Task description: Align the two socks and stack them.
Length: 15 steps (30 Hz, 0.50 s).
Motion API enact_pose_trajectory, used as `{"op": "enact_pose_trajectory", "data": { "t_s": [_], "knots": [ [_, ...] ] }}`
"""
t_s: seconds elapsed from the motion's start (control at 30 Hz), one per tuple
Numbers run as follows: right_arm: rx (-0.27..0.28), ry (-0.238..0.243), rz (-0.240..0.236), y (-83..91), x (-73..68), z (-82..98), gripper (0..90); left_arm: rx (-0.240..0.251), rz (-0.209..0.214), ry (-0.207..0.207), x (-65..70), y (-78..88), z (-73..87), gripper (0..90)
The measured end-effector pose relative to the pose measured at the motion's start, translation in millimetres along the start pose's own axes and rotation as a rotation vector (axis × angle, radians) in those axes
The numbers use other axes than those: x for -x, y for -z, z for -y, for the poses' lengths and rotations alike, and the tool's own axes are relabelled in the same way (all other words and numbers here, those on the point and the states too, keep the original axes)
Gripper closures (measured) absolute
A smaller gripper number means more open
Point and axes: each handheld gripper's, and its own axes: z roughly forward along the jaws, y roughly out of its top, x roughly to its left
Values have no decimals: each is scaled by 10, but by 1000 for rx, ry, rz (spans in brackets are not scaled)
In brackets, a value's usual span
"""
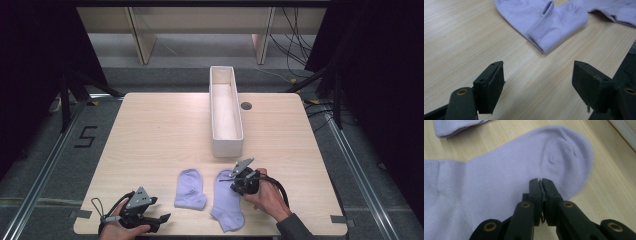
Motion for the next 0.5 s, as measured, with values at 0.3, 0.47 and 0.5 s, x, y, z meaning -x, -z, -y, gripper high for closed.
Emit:
{"op": "enact_pose_trajectory", "data": {
  "t_s": [0.3,0.47,0.5],
  "knots": [
    [-3,-21,4,5,20,5,878,-11,-8,-12,-16,3,-2,255],
    [-4,-43,15,15,61,16,878,-11,-9,-12,-17,3,-2,255],
    [-5,-39,23,15,76,19,878,-9,-15,-11,-15,-1,-1,255]
  ]
}}
